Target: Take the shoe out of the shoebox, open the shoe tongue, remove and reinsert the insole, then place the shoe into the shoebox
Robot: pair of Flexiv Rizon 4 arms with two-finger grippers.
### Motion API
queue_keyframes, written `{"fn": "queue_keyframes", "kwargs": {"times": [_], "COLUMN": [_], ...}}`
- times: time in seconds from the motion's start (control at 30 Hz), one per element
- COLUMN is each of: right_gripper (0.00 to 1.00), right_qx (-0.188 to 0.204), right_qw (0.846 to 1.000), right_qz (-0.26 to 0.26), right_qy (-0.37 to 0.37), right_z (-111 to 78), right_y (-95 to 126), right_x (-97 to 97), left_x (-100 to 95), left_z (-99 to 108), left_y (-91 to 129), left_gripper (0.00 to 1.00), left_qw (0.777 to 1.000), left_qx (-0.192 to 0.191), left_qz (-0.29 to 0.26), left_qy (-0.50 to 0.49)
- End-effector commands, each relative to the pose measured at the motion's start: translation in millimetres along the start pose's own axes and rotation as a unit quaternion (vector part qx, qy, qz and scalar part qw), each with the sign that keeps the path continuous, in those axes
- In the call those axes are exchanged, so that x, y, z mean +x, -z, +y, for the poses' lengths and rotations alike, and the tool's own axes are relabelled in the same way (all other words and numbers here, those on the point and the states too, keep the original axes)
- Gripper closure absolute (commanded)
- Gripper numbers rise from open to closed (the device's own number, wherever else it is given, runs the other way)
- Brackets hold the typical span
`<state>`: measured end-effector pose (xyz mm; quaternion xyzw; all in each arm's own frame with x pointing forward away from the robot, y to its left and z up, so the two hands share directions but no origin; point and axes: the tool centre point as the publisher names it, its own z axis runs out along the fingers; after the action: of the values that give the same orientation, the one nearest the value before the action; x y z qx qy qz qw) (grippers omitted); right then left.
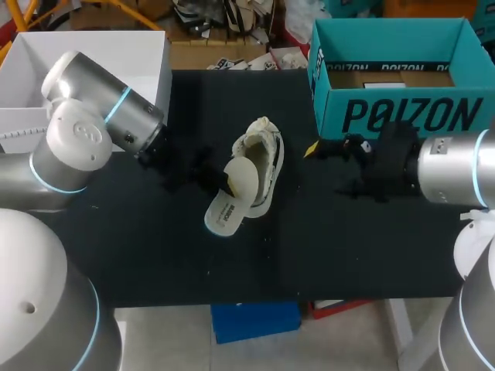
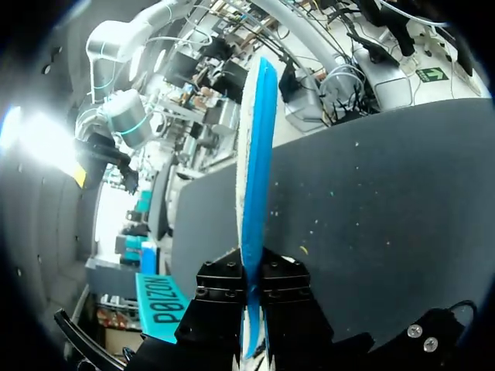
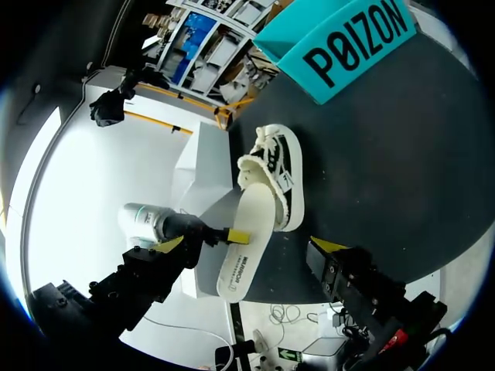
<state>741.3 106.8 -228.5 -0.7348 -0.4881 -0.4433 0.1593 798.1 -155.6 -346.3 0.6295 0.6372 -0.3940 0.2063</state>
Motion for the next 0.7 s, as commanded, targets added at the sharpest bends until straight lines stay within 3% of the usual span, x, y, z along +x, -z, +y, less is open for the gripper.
{"fn": "queue_keyframes", "kwargs": {"times": [0.03, 0.7], "right_gripper": [0.0, 0.0], "right_qx": [0.0, 0.0], "right_qw": [1.0, 1.0], "right_qz": [0.0, 0.0], "right_qy": [0.0, 0.0], "right_z": [-0.3, -0.3], "right_y": [1, 1], "right_x": [-0.4, -0.4], "left_x": [-4.1, -1.6], "left_z": [13, 55], "left_y": [-8, -29], "left_gripper": [1.0, 1.0], "left_qw": [1.0, 1.0], "left_qx": [0.007, -0.005], "left_qz": [0.019, 0.005], "left_qy": [0.001, 0.021]}}
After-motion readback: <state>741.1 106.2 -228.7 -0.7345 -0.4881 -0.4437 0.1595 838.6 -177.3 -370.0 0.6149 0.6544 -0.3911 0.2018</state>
